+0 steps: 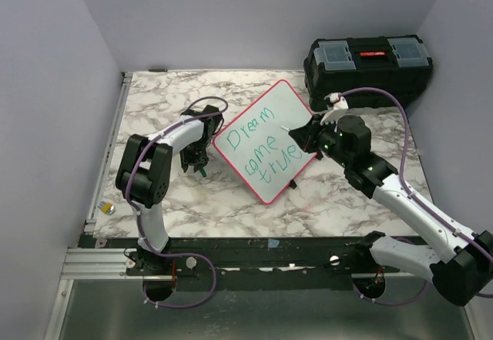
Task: Write a sentence on the whiteboard
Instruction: Move the pen cap to the center of the board.
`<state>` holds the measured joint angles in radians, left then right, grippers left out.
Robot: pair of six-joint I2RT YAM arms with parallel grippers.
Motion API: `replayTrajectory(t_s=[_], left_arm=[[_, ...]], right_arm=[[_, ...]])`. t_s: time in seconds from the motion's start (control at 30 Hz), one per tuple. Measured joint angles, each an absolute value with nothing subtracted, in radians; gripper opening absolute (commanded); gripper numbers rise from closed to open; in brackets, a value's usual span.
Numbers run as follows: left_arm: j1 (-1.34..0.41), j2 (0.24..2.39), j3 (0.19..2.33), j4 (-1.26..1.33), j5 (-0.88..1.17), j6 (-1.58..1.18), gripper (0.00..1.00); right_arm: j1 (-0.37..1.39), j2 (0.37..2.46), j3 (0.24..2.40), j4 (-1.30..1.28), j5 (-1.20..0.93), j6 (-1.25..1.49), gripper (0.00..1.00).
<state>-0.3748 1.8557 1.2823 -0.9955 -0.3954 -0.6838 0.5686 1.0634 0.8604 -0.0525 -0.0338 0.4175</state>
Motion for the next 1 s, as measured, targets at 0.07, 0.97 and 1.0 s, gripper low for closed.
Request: replayTrajectory(t_s=[0.07, 0.97, 1.0], left_arm=[[-0.376, 1.888, 1.327, -1.016, -0.395, -0.680, 0.47], [-0.403, 1.771, 1.150, -0.676, -0.086, -0.767, 0.58], [-0.403, 1.771, 1.134, -0.641, -0.065, -0.772, 0.58]], right_arm=[[0.569, 1.040, 0.856, -0.049, -0.034, 0.419, 0.01], [0.570, 0.953, 0.842, -0.048, -0.033, 0.418, 0.01], [0.570, 0.953, 0.842, -0.048, -0.033, 0.418, 0.01]])
